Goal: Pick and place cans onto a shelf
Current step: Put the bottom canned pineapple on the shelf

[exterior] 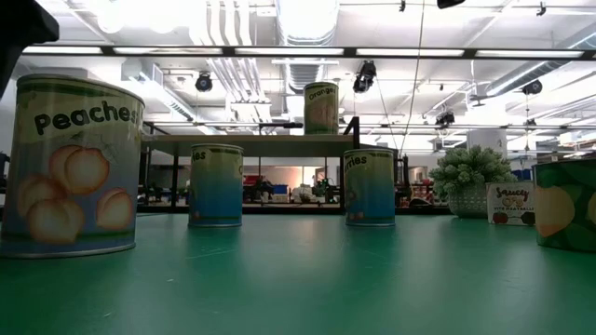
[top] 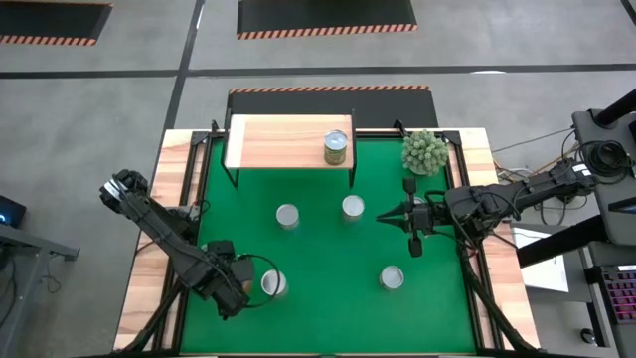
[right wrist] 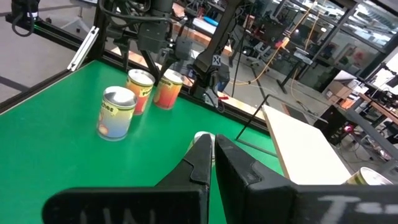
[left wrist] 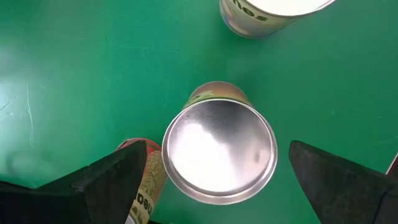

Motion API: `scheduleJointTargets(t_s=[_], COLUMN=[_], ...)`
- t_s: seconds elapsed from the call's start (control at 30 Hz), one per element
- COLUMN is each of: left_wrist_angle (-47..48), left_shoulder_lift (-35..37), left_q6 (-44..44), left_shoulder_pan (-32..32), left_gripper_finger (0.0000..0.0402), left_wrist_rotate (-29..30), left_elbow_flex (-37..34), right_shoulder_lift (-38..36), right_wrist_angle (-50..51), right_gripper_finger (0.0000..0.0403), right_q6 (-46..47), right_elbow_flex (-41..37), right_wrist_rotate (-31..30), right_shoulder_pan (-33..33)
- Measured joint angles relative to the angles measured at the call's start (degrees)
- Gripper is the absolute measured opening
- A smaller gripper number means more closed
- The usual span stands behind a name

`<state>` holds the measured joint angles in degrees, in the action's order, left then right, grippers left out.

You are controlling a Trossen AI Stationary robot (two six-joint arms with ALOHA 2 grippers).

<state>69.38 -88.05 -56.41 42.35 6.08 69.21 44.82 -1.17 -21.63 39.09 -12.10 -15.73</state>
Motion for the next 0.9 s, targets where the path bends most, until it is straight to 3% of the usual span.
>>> scheduleJointTargets(t_s=[0.7, 0.9], left_wrist_angle=[-3.86, -4.74], left_shoulder_lift=[-0.04, -0.04], left_q6=[-0.02, -0.10], left_shoulder_pan=[0.11, 0.11], left_gripper_finger=[0.0373, 0.0329], left_wrist_rotate=[-0.78, -0.78], left_elbow_flex=[-4.17, -4.17], right_shoulder_lift=[0.00, 0.00], right_wrist_angle=[0.48, 0.48], right_gripper_finger=[0.0009, 0.0009], right_q6=[-0.01, -0.02], right_elbow_flex=[-0.02, -0.02], right_wrist_rotate=[0.00, 0.00], right_shoulder_pan=[0.00, 0.00])
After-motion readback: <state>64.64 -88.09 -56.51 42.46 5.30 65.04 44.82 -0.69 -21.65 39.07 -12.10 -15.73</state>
